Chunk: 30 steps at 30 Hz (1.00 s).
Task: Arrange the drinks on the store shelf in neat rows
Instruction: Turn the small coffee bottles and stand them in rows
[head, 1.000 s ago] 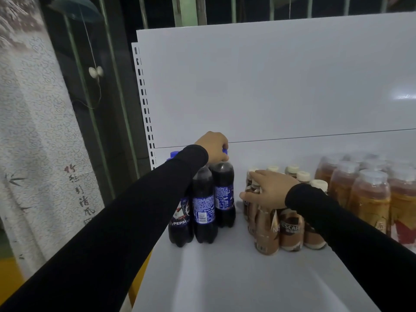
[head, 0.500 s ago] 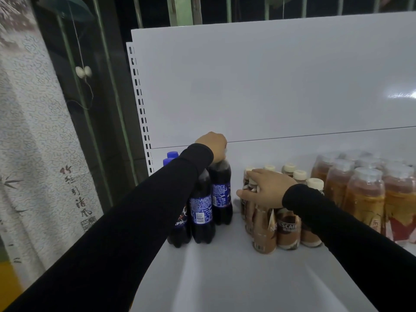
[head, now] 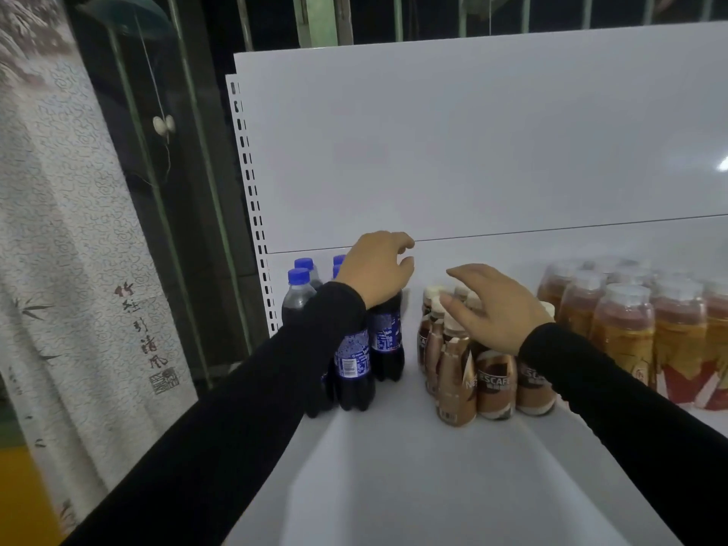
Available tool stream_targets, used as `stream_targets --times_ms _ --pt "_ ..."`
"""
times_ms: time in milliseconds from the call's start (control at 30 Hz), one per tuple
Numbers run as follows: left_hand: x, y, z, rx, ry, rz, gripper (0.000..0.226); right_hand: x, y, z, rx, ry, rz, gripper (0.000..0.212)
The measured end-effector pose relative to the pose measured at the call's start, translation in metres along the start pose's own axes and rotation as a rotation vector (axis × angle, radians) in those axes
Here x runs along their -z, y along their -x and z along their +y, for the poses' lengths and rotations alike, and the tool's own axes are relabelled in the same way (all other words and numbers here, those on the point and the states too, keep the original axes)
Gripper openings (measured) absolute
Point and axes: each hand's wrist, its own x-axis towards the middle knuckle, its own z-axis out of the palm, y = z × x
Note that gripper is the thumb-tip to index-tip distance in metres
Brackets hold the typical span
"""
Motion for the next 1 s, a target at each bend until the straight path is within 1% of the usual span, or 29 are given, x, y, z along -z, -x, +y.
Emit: stream_targets --times_ms 100,167,267,367,433,500,600,667,767,833,1000 --pt "-0.016 0.031 0.012 0.078 0.198 0.003 0.035 0.004 0.02 0.006 -0.004 0.006 0.036 0.057" --pt "-0.031 0.048 0.02 0.12 0.263 -0.026 0.04 0.007 0.032 0.009 -0.005 0.024 0.04 0.059" --pt "-0.052 0.065 0.033 0.191 0.33 -0.009 0.047 0.011 0.051 0.012 -0.002 0.073 0.049 0.061" --pt "-0.072 0.072 0.045 0.281 0.383 -0.004 0.041 0.012 0.068 0.016 0.005 0.125 0.046 0.062" --pt "-0.085 0.072 0.049 0.365 0.431 -0.024 0.034 0.012 0.079 0.019 0.013 0.117 0.047 0.063" --pt "-0.094 0.072 0.052 0.42 0.459 -0.042 0.026 0.012 0.089 0.025 0.023 0.077 0.046 0.065" --pt "-0.102 0.074 0.058 0.45 0.497 -0.021 0.019 0.007 0.102 0.032 0.03 0.015 0.055 0.057" --pt "-0.103 0.077 0.06 0.474 0.527 0.01 0.019 0.003 0.11 0.035 0.016 -0.022 0.047 0.054" --pt "-0.099 0.086 0.062 0.493 0.537 0.06 0.021 -0.006 0.119 0.033 -0.028 -0.089 -0.027 0.053" --pt "-0.096 0.094 0.062 0.512 0.598 0.091 0.022 -0.012 0.124 0.028 -0.055 -0.159 -0.044 0.053" --pt "-0.085 0.11 0.052 0.521 0.722 0.132 0.028 -0.027 0.129 0.013 -0.149 -0.366 -0.14 0.068"
